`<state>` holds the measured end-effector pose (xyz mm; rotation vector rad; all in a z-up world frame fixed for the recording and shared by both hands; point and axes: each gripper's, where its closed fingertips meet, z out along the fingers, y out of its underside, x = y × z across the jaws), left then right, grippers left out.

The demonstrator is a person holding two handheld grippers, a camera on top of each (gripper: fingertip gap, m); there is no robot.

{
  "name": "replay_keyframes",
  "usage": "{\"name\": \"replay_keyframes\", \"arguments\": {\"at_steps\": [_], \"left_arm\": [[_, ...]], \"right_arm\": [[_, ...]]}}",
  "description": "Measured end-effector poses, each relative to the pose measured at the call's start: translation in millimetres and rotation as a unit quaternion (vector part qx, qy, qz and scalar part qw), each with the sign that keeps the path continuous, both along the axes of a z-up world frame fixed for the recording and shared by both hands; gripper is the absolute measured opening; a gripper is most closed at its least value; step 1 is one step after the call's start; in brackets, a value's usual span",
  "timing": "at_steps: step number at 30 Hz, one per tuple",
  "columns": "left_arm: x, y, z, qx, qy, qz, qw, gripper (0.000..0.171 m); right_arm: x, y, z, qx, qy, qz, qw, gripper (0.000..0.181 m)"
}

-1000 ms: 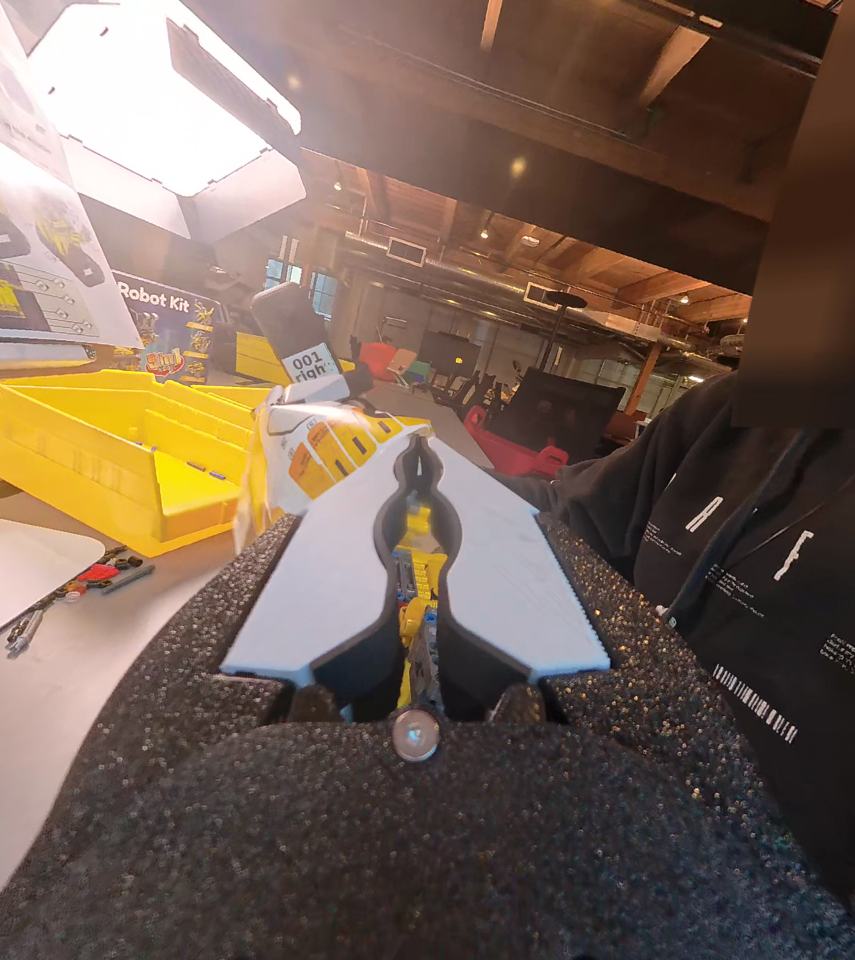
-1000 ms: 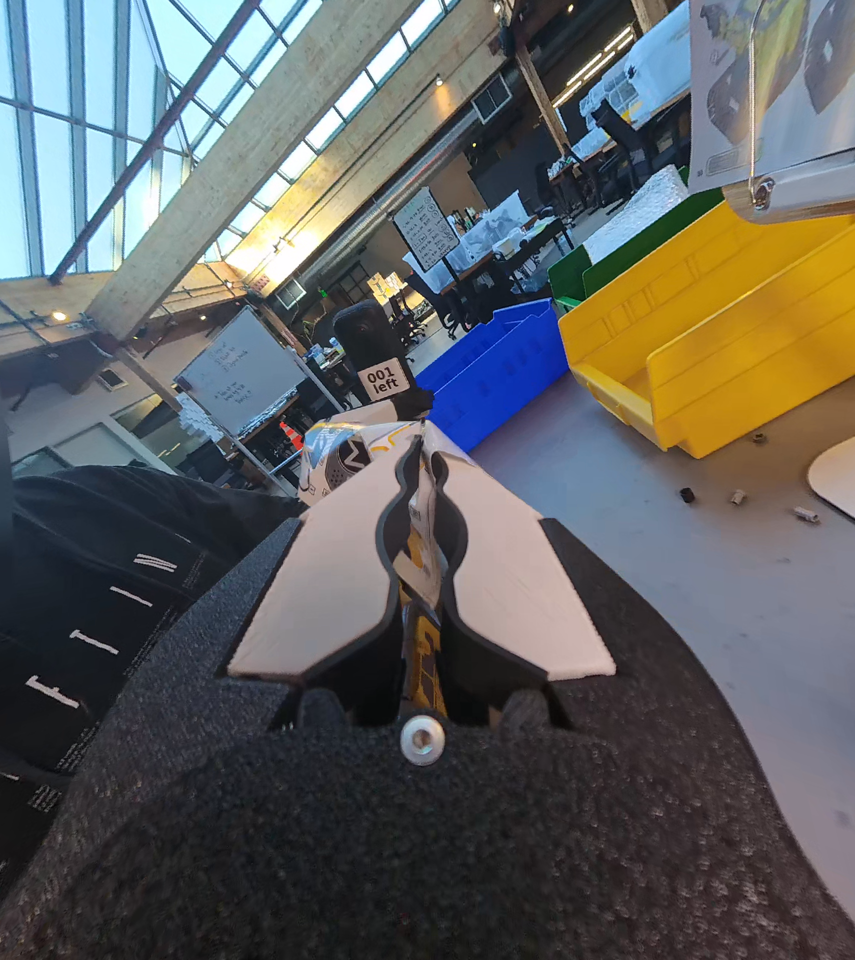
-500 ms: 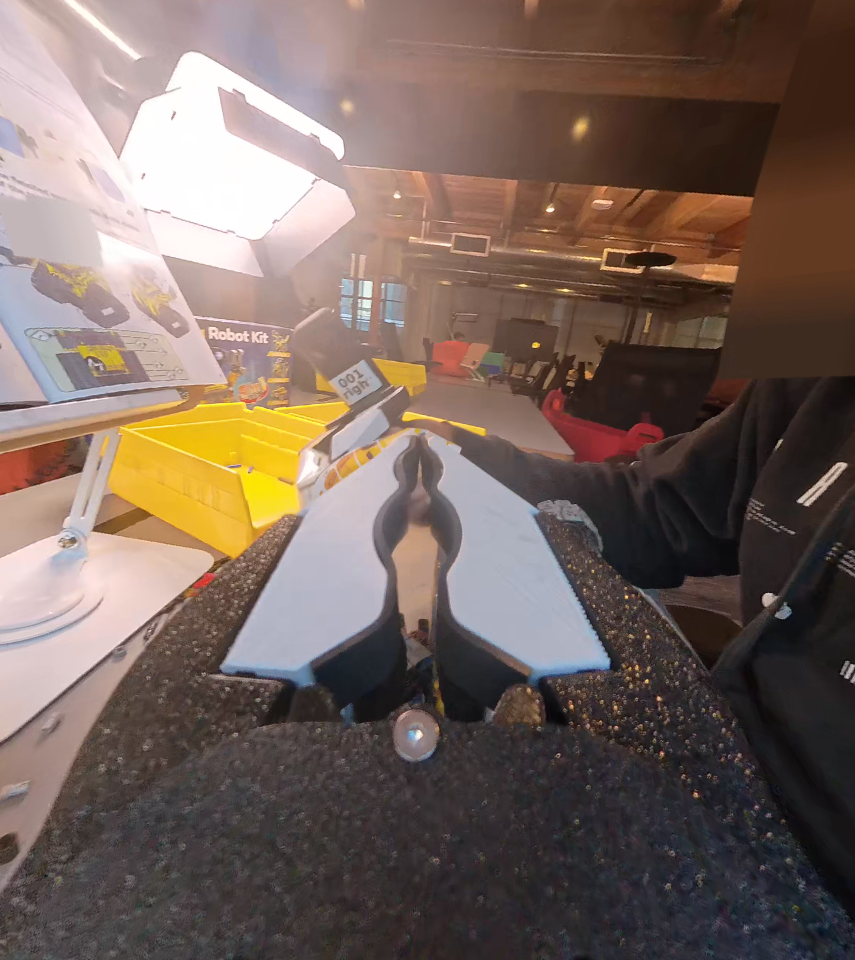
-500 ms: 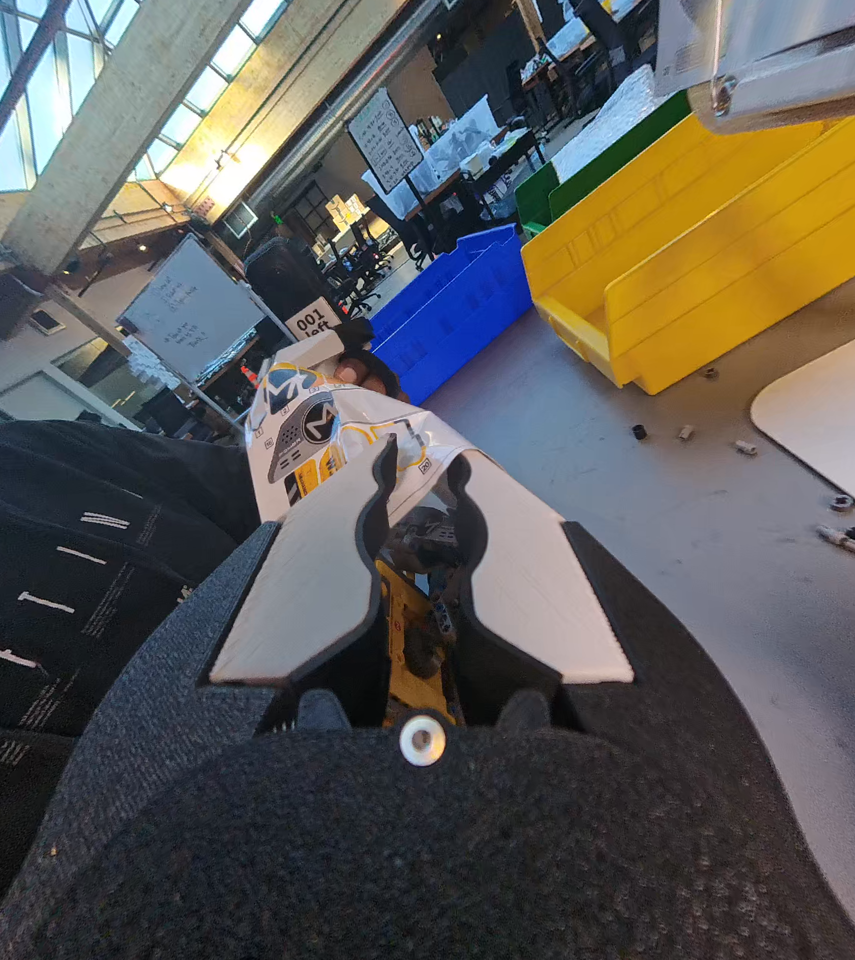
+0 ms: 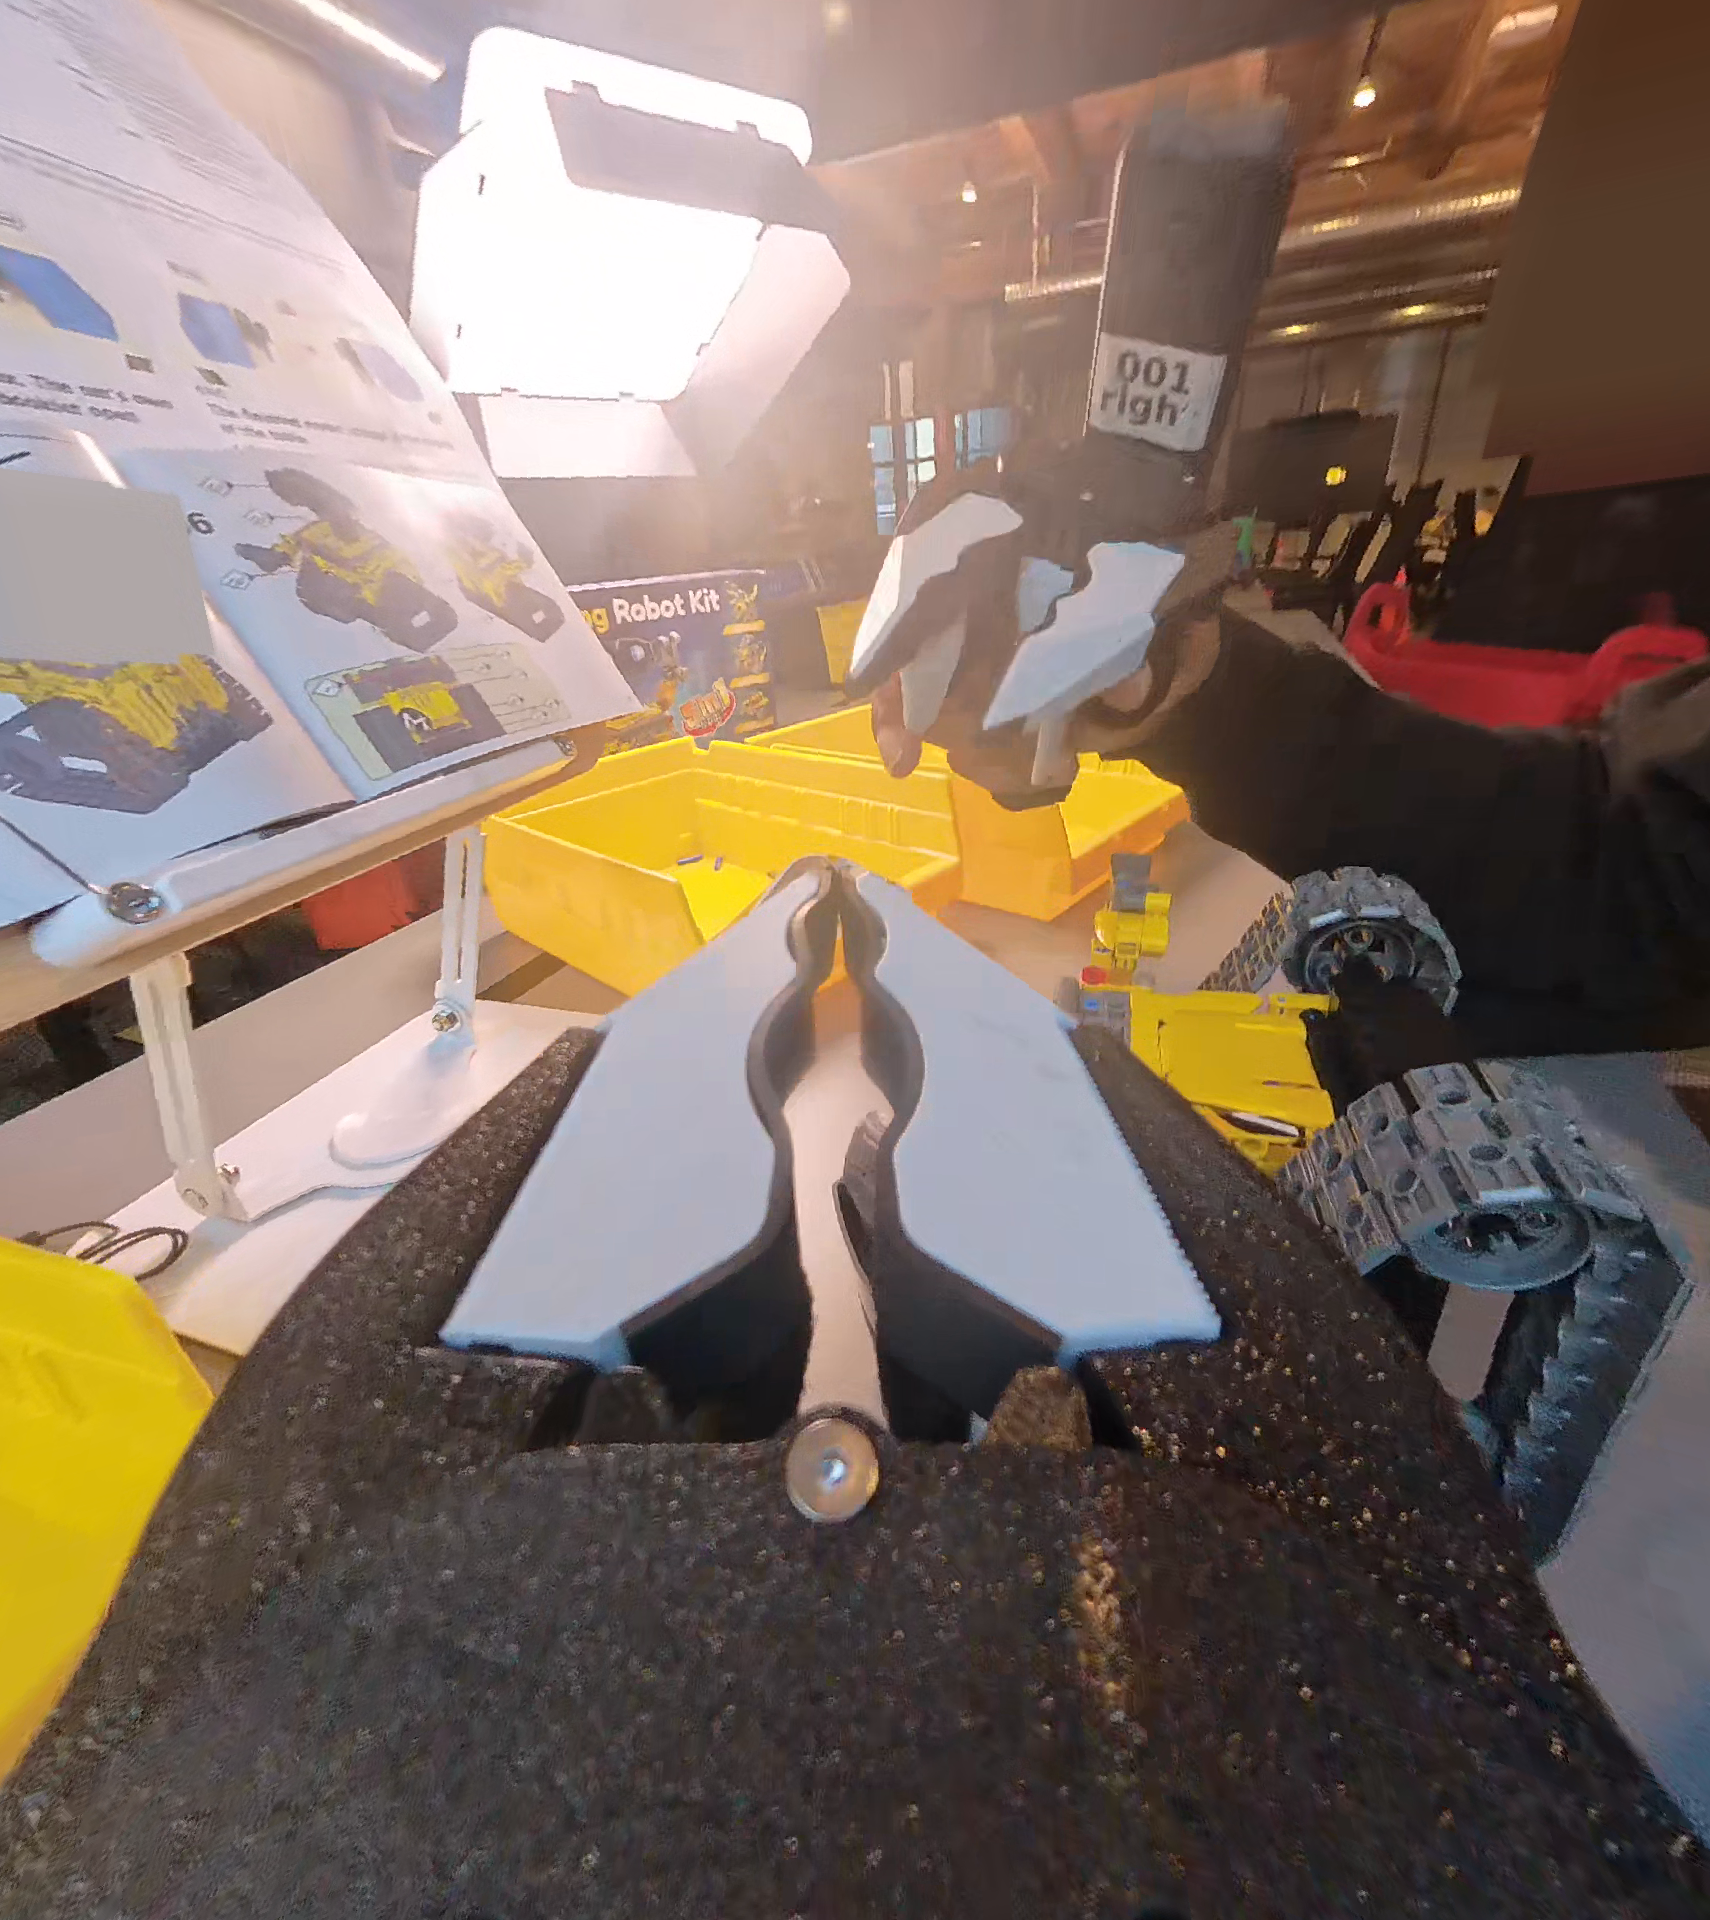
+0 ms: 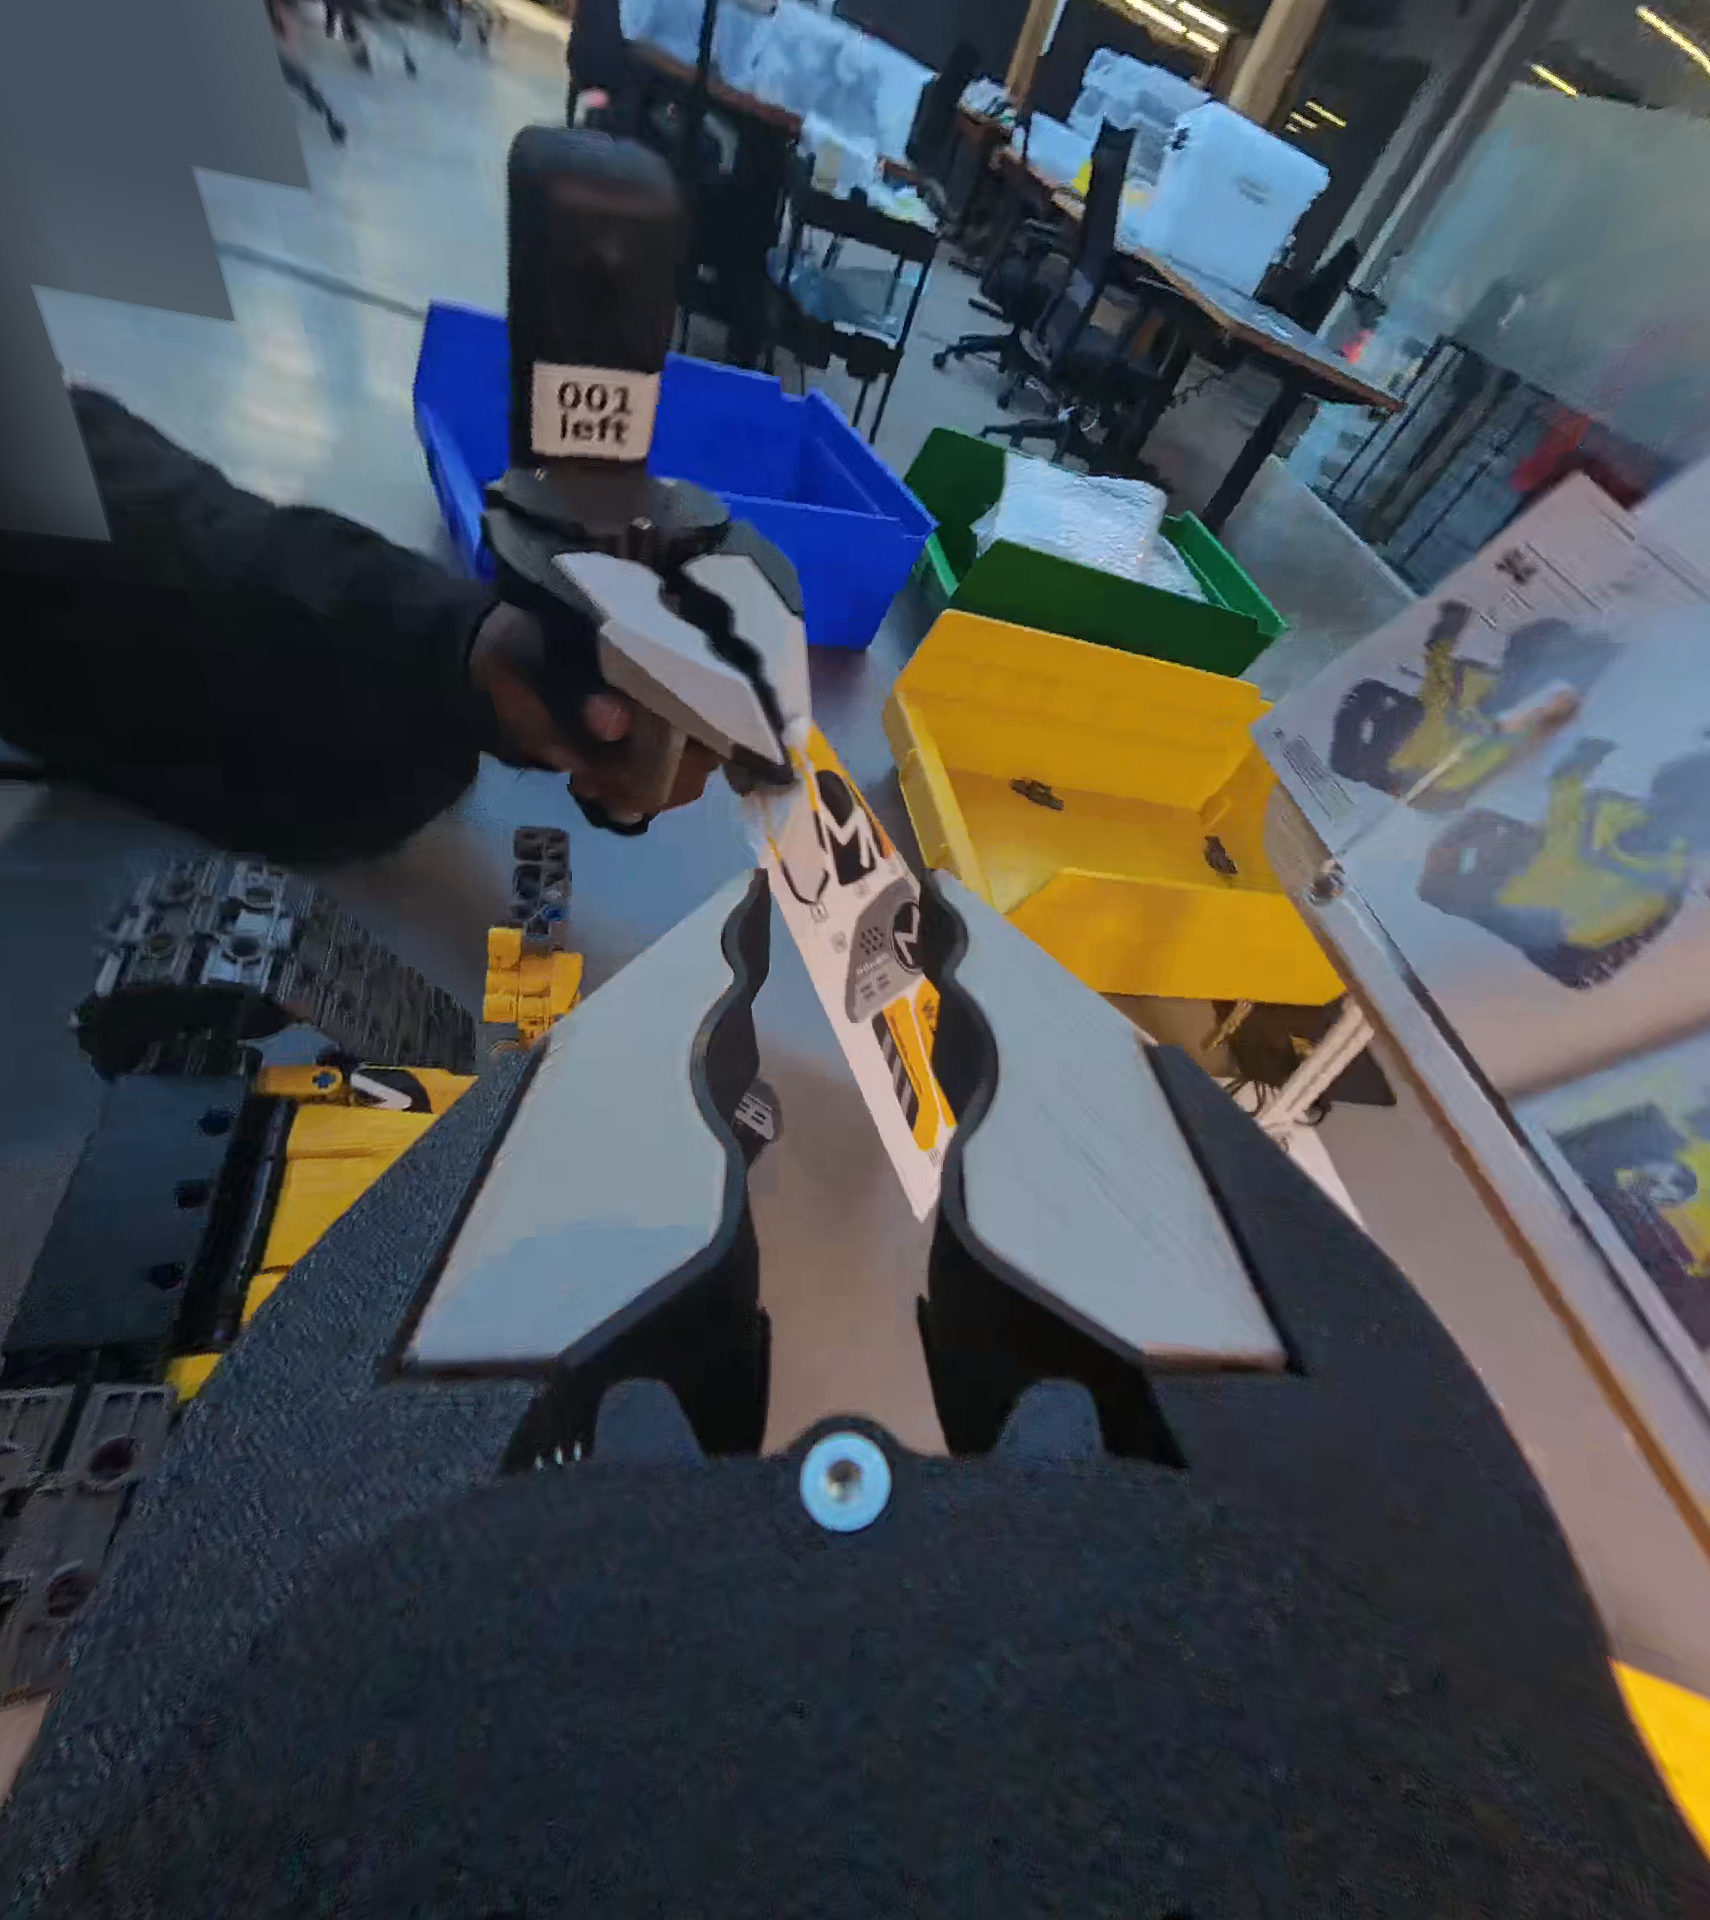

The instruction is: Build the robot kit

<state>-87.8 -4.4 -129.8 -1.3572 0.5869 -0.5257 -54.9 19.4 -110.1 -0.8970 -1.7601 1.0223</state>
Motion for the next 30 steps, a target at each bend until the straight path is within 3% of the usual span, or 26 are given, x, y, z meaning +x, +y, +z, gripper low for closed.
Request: {"name": "replay_keyframes", "arguments": {"at_steps": [4,11,14,20,25,30], "left_arm": [[17.5,-8.4,-3.6,0.024,0.048,-0.022,0.998,0.0],[42.2,-24.2,-9.2,0.072,0.128,-0.054,0.988,0.0],[44.9,-25.8,-10.2,0.077,0.138,-0.056,0.986,0.0],[37.2,-20.1,-7.0,0.049,0.104,-0.046,0.992,0.0],[34.0,-18.5,-0.1,0.007,0.032,-0.067,0.997,0.0],[35.6,-18.5,-2.1,-0.039,0.004,-0.092,0.995,0.0]], "right_arm": [[-12.4,-29.4,-19.0,0.092,-0.006,0.027,0.995,0.018],[-6.8,-45.6,-30.0,0.034,-0.044,0.078,0.995,0.028],[-5.9,-51.3,-42.0,0.043,-0.069,0.092,0.992,0.02],[-11.5,-44.8,-32.7,0.074,-0.024,0.072,0.994,0.002],[-15.1,-42.6,-23.6,0.106,0.027,0.061,0.992,0.002],[-12.7,-43.4,-25.9,0.117,0.029,0.069,0.99,0.002]]}}
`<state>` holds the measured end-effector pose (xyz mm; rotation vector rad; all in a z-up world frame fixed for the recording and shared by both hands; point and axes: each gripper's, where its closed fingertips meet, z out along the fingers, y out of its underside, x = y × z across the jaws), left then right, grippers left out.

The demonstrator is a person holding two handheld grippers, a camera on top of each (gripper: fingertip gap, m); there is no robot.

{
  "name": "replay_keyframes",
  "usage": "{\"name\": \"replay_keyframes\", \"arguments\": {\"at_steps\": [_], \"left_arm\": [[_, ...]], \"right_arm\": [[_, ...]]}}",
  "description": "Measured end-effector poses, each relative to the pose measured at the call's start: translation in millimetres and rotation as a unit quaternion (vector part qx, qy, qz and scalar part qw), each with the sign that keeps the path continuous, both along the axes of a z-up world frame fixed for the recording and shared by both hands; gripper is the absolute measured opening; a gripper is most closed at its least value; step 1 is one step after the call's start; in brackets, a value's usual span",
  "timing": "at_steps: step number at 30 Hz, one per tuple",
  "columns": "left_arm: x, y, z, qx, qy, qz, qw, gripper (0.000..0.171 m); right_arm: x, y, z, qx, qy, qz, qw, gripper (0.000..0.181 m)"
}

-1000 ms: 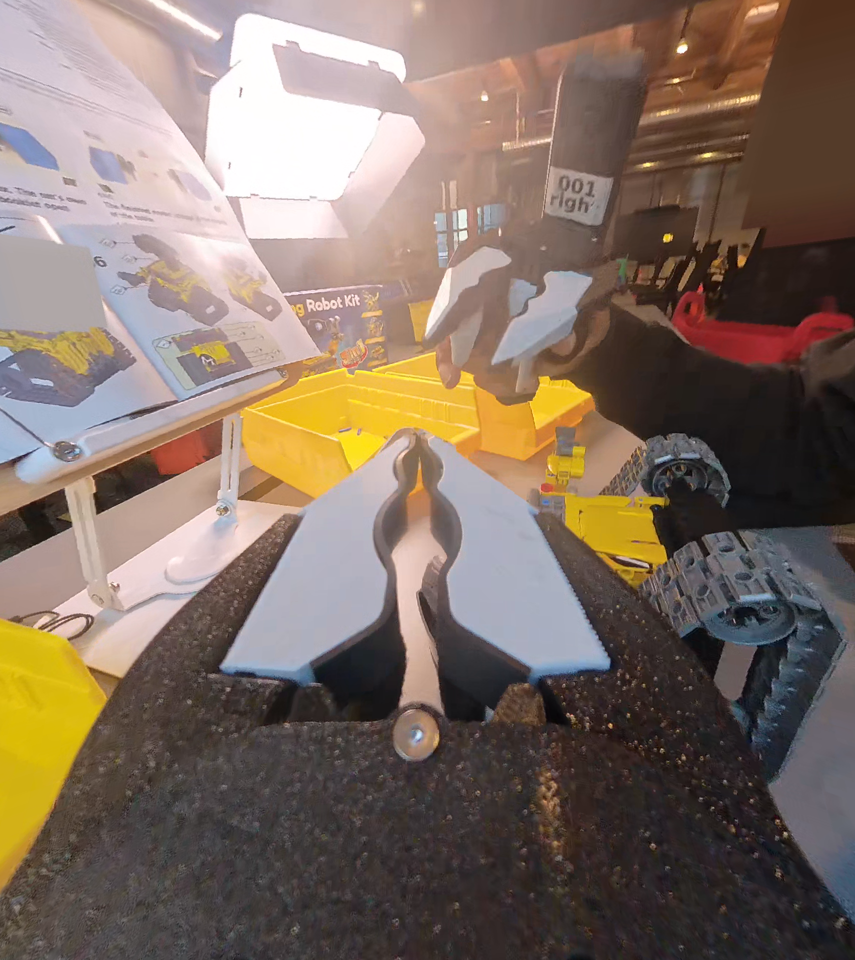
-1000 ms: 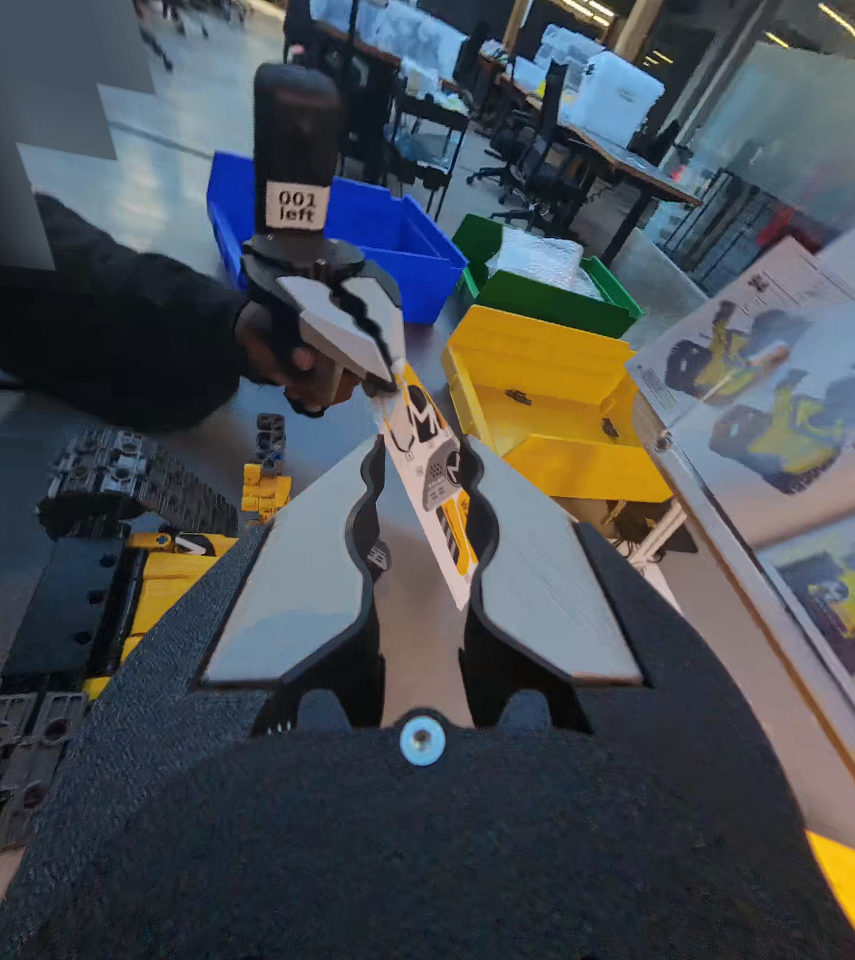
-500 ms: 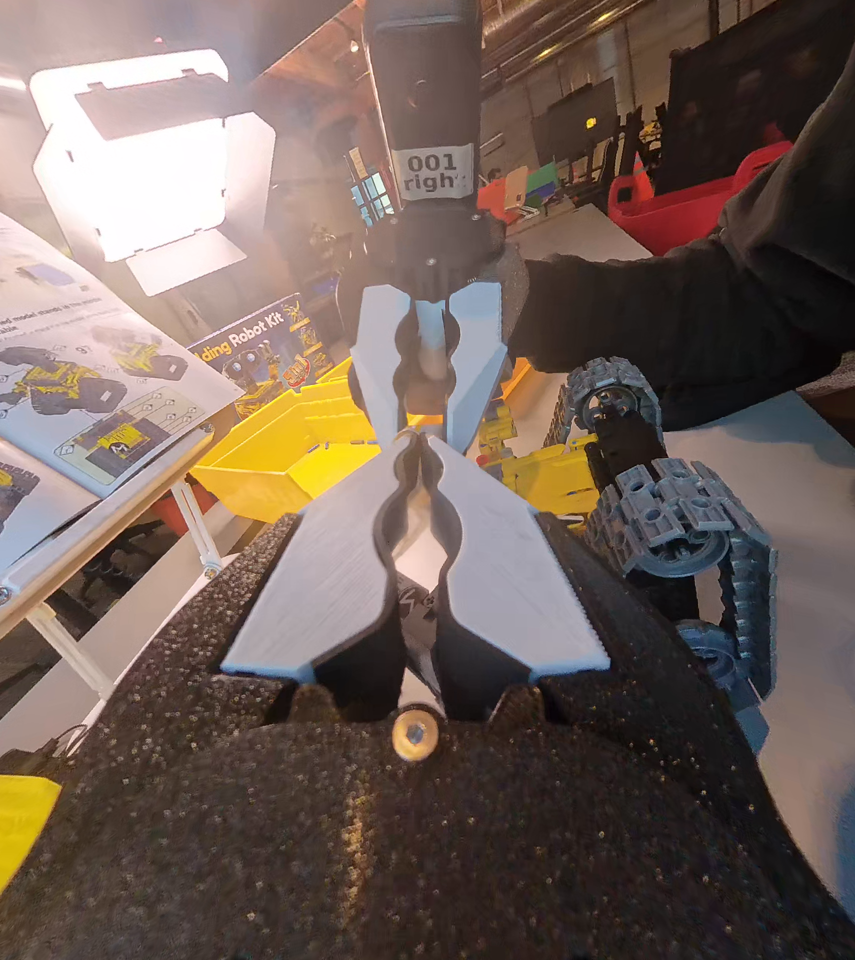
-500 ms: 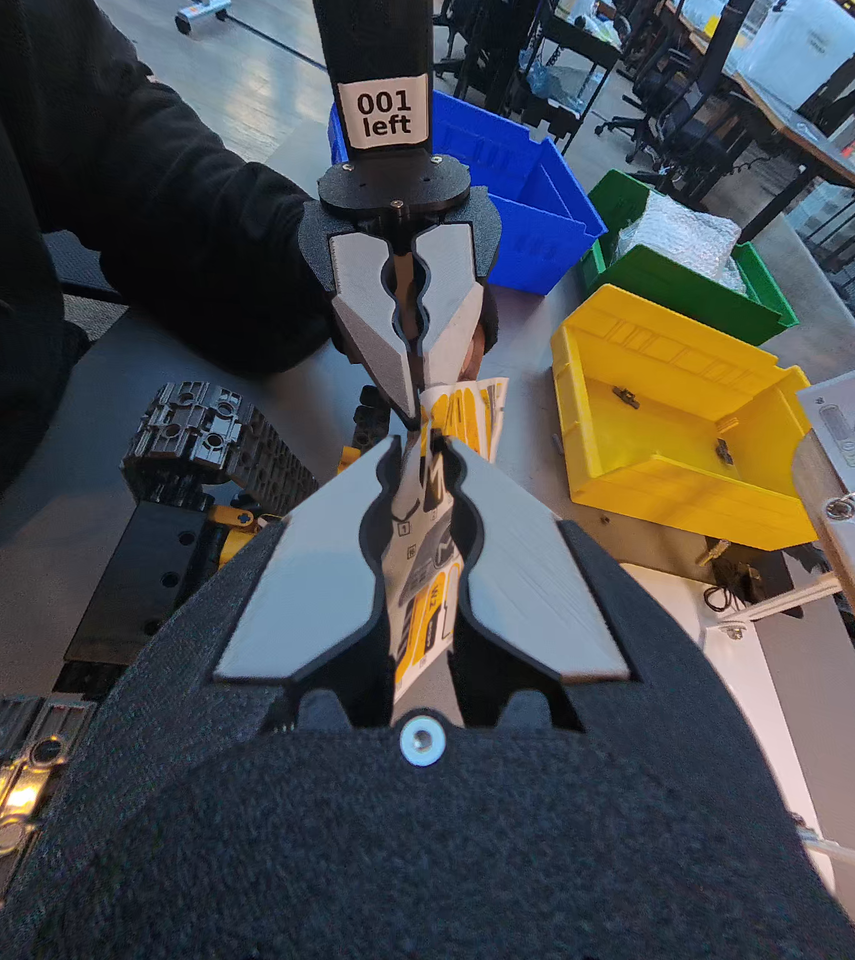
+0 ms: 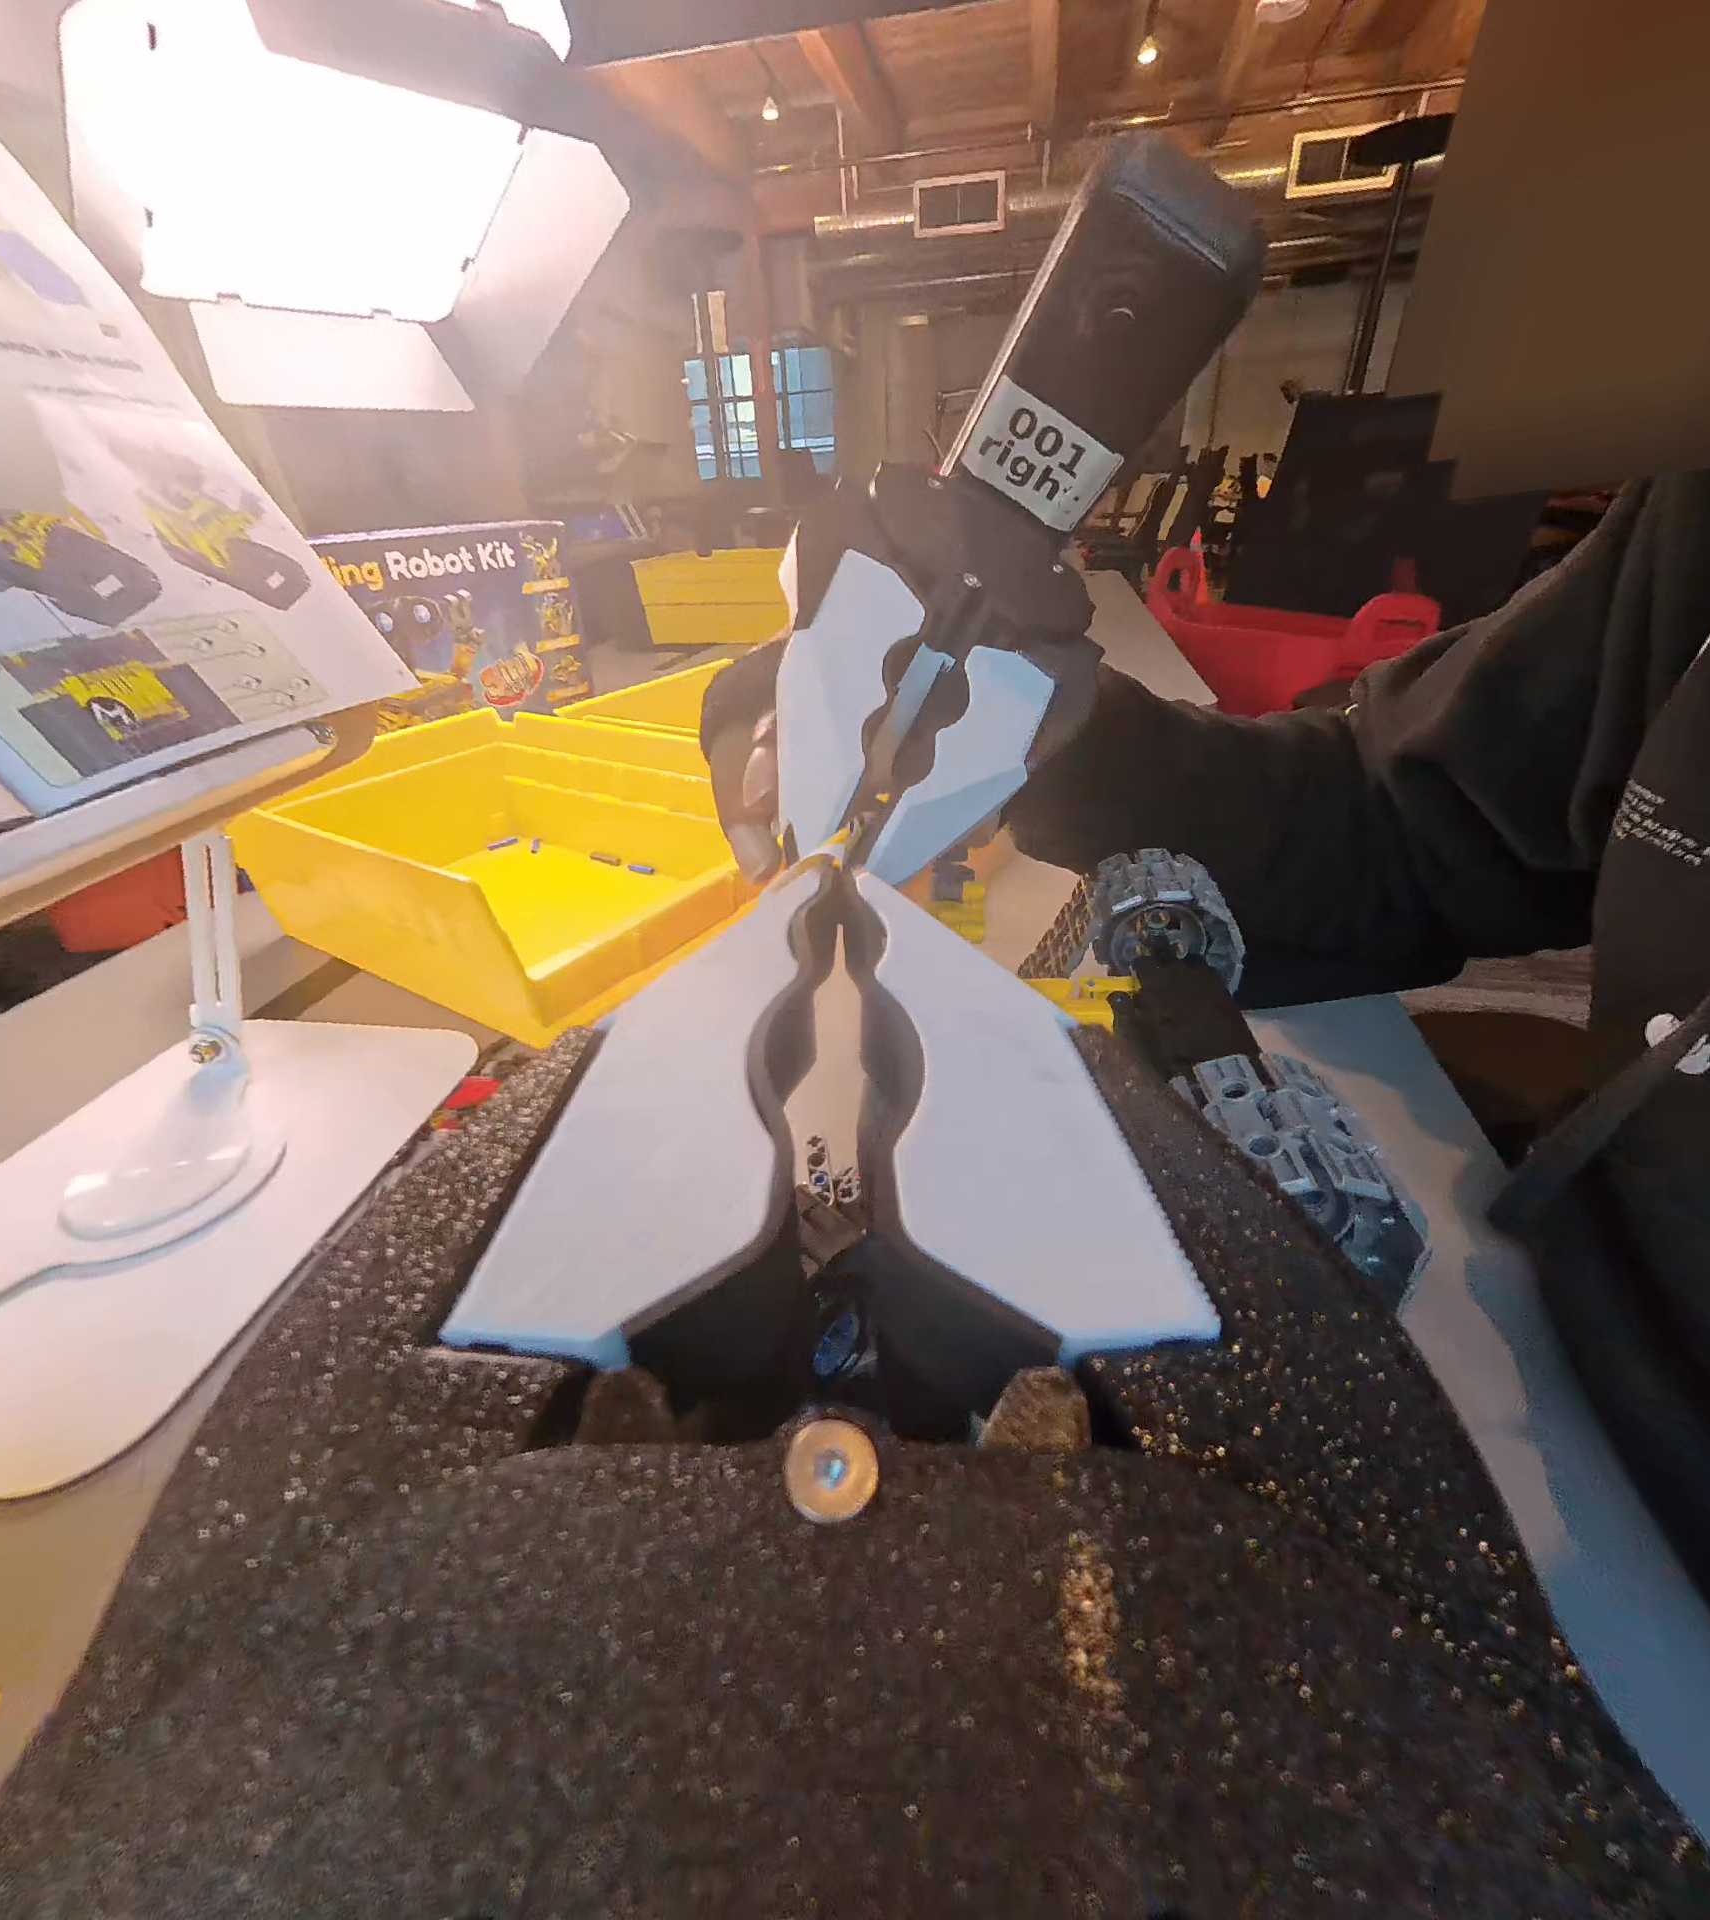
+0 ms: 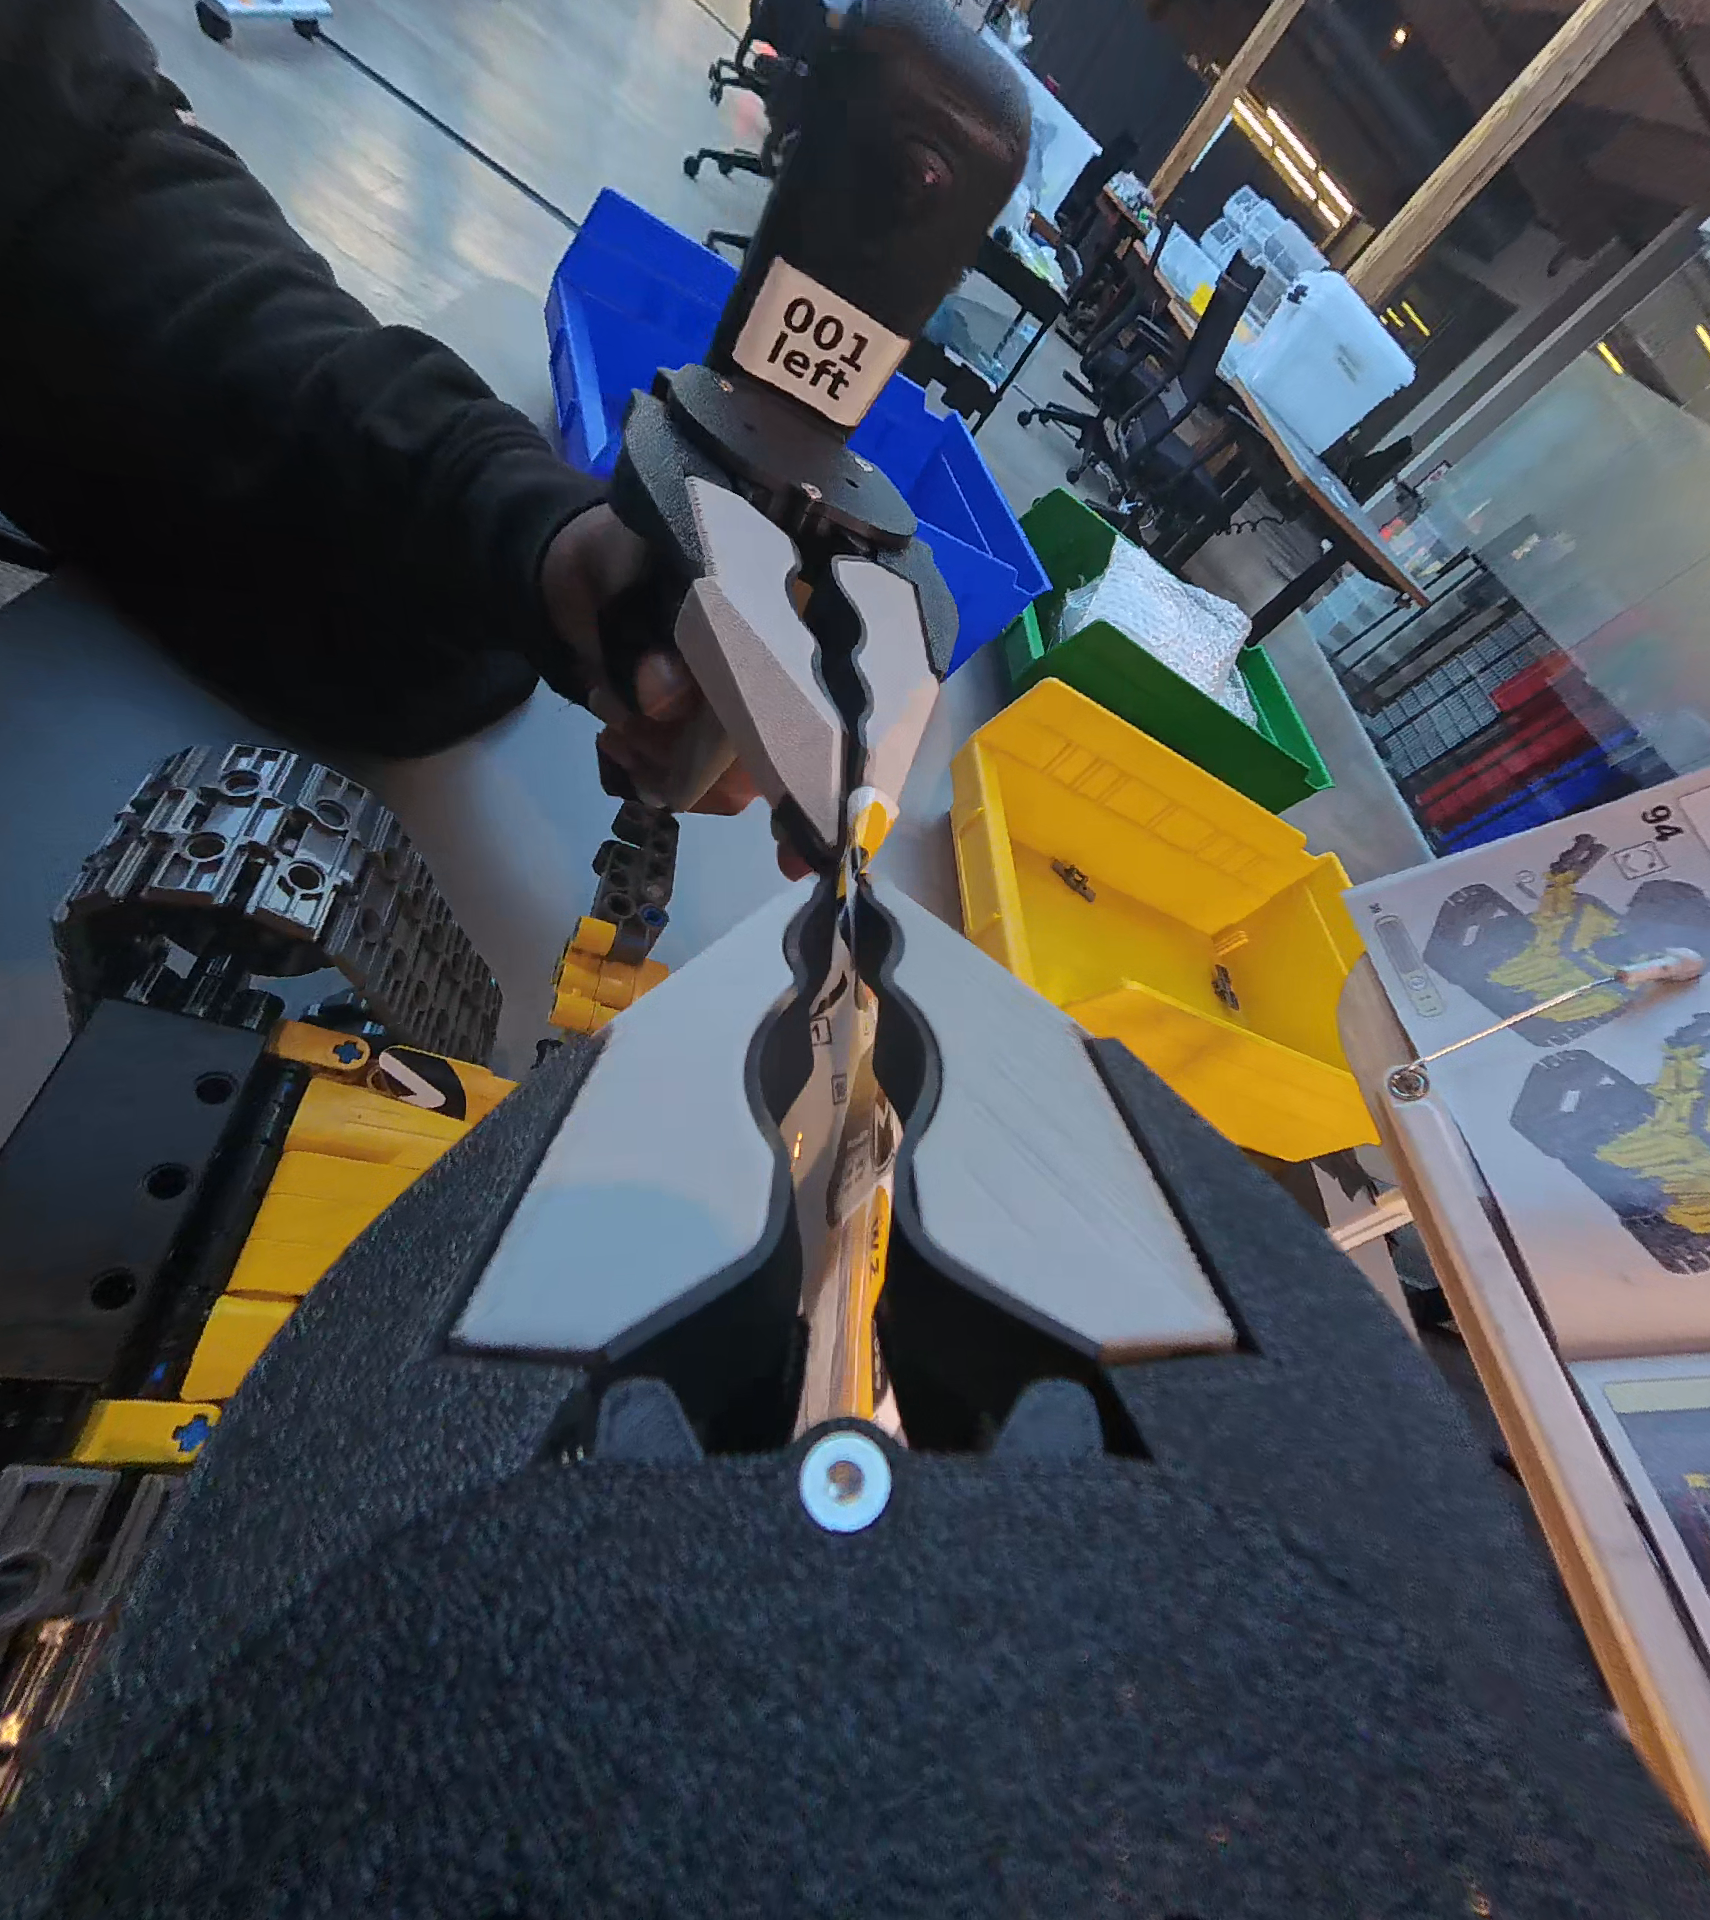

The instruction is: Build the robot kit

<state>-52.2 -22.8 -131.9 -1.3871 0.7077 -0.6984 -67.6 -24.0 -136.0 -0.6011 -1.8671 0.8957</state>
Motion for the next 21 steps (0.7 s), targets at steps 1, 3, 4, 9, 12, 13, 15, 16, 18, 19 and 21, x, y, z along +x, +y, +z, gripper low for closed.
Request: {"name": "replay_keyframes", "arguments": {"at_steps": [1,3,4,9,12,13,15,16,18,19,21], "left_arm": [[-0.1,0.4,0.2,-0.013,-0.009,-0.005,1.0,0.0],[-1.5,1.8,-1.9,-0.038,-0.022,-0.013,0.999,0.0],[-2.7,3.2,-4.2,-0.043,-0.02,-0.011,0.999,0.0],[-4.7,5.3,-13.0,-0.023,0.027,0.009,0.999,0.0],[-0.6,2.7,-14.4,0.001,0.053,0.011,0.999,0.0],[0.5,1.7,-15.0,0.007,0.062,0.01,0.998,0.0],[2.2,0.2,-16.7,0.025,0.084,0.014,0.996,0.0],[3.1,0.1,-18.1,0.031,0.097,0.017,0.995,0.0],[5.4,-0.2,-20.2,0.046,0.121,0.025,0.991,0.0],[6.2,-0.2,-20.6,0.056,0.134,0.031,0.989,0.0],[7.7,-0.3,-21.5,0.076,0.163,0.044,0.983,0.0]], "right_arm": [[0.1,0.4,0.3,0.001,0.001,0.0,1.0,0.003],[0.0,1.8,-1.5,0.005,0.001,0.002,1.0,0.003],[0.1,3.1,-3.0,0.004,0.0,0.002,1.0,0.003],[4.6,4.8,-9.9,-0.064,-0.042,0.018,0.997,0.011],[5.8,3.8,-9.9,-0.095,-0.058,0.024,0.993,0.015],[6.5,3.6,-9.6,-0.104,-0.063,0.027,0.992,0.015],[8.4,3.7,-8.3,-0.124,-0.071,0.031,0.989,0.012],[9.4,3.2,-7.3,-0.136,-0.075,0.035,0.987,0.012],[11.4,0.2,-5.6,-0.156,-0.087,0.044,0.983,0.011],[11.7,-1.0,-5.8,-0.158,-0.093,0.044,0.982,0.011],[9.8,-0.3,-10.6,-0.135,-0.101,0.032,0.985,0.01]]}}
